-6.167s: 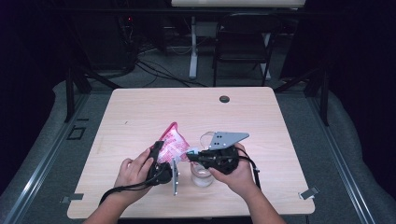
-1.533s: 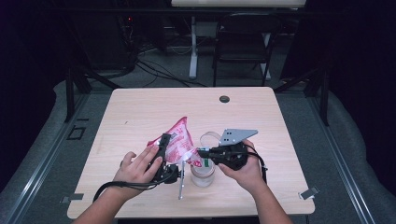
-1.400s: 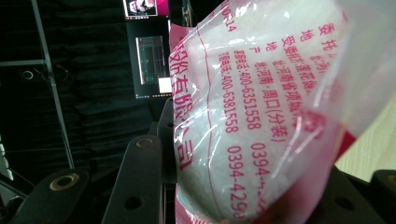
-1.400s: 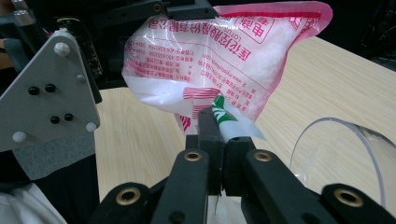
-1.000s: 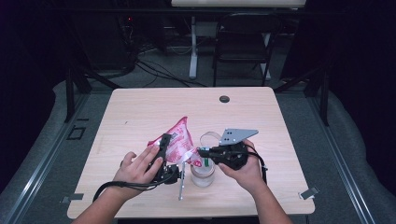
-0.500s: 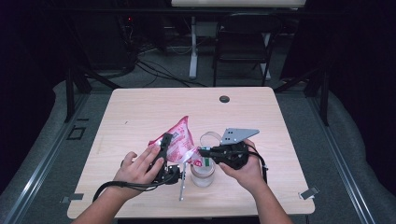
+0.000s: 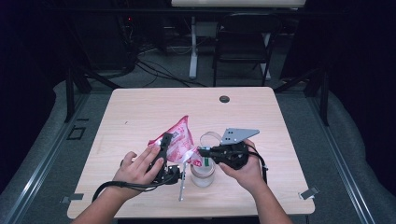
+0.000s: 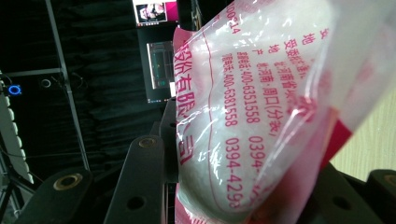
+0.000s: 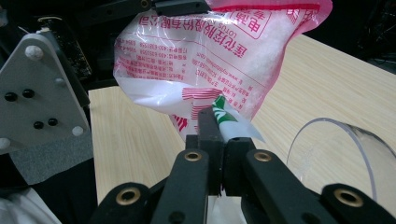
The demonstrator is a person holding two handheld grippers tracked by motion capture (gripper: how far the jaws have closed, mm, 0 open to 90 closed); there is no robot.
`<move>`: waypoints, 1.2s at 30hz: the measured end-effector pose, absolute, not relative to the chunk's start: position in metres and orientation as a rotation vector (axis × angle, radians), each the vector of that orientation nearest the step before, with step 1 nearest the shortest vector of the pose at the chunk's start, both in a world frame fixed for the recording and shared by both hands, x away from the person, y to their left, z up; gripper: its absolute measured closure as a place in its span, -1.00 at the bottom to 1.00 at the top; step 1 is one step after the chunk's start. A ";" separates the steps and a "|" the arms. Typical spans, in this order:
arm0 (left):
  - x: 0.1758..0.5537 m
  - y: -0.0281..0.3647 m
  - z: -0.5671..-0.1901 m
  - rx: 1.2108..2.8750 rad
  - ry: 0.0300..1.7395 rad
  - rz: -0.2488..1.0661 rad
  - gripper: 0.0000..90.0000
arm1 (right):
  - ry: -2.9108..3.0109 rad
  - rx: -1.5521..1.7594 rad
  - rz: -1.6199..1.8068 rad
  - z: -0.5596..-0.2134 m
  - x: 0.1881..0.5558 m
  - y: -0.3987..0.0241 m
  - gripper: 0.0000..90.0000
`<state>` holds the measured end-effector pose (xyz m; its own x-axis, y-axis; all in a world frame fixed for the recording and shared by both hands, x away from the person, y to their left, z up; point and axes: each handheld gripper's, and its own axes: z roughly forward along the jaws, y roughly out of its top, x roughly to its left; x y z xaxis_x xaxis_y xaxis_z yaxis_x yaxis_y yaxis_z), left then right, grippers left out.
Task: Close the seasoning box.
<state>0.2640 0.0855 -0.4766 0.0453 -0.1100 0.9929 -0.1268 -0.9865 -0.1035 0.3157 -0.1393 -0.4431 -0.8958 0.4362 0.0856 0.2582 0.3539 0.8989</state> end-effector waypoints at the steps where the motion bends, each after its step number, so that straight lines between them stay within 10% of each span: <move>1: 0.264 0.085 -0.476 2.265 -0.262 2.151 0.45 | 2.441 0.634 1.576 -0.443 0.316 -0.139 0.99; 36: 0.263 0.083 -0.472 2.255 -0.273 2.144 0.49 | 2.431 0.642 1.571 -0.442 0.315 -0.140 0.99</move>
